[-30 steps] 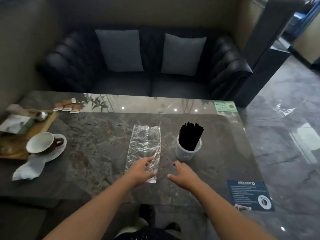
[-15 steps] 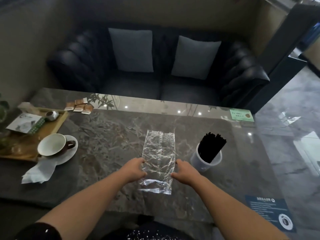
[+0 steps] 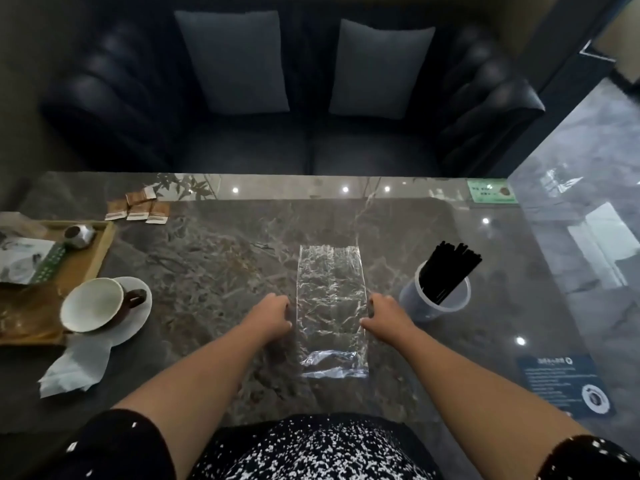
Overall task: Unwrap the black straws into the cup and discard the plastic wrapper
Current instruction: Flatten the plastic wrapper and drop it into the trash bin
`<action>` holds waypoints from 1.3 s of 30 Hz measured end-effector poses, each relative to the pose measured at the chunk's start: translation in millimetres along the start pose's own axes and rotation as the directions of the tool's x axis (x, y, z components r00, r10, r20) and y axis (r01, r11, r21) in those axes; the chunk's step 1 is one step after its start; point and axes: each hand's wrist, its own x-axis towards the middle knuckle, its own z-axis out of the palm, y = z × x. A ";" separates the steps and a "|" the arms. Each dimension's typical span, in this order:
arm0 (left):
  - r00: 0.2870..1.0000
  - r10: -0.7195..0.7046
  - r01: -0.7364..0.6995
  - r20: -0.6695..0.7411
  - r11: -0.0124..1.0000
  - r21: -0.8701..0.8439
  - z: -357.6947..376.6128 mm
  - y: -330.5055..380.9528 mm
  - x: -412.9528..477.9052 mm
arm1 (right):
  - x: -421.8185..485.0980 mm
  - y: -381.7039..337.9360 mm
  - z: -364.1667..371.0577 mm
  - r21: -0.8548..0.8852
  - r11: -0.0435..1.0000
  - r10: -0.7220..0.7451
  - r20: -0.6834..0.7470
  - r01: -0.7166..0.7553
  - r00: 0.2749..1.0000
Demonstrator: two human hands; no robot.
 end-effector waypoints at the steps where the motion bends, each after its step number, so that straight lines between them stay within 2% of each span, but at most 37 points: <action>1: 1.000 -0.004 0.004 -0.013 1.000 -0.002 1.7 1.6 2.0 | 0.8 -0.5 0.6 0.018 1.000 0.020 -0.011 -0.020 1.000; 6: 0.979 -0.160 0.145 -0.128 0.982 -0.123 11.9 13.7 5.8 | 6.4 -3.5 7.0 0.147 0.980 0.142 -0.039 -0.135 0.989; 11: 0.944 -0.314 0.269 -0.099 0.909 -0.318 20.2 28.0 6.0 | 8.2 -9.2 16.8 0.289 0.931 0.251 -0.067 -0.222 0.966; 15: 0.936 -0.350 0.300 -0.041 0.852 -0.430 21.7 32.0 8.9 | 9.5 -8.7 20.3 0.353 0.908 0.266 -0.063 -0.228 0.962; 21: 0.911 -0.410 0.297 -0.036 0.716 -0.631 33.9 19.4 17.4 | 6.5 -3.0 29.5 0.571 0.789 0.296 -0.030 -0.227 0.955; 24: 0.925 -0.379 0.256 -0.020 0.661 -0.705 39.8 10.4 21.7 | 7.7 -1.4 31.2 0.635 0.737 0.314 -0.019 -0.231 0.949; 28: 0.948 -0.311 0.175 -0.061 0.673 -0.718 41.4 1.9 13.3 | 2.9 -0.2 34.0 0.635 0.743 0.258 0.022 -0.213 0.966; 34: 0.961 -0.273 0.143 -0.053 0.649 -0.747 38.1 -3.0 -6.3 | -4.3 5.9 34.5 0.655 0.740 0.195 0.013 -0.156 0.981; 39: 0.969 -0.245 0.120 -0.039 0.600 -0.791 33.4 -2.1 -13.9 | -11.1 12.2 27.8 0.816 0.549 0.225 0.062 -0.179 0.972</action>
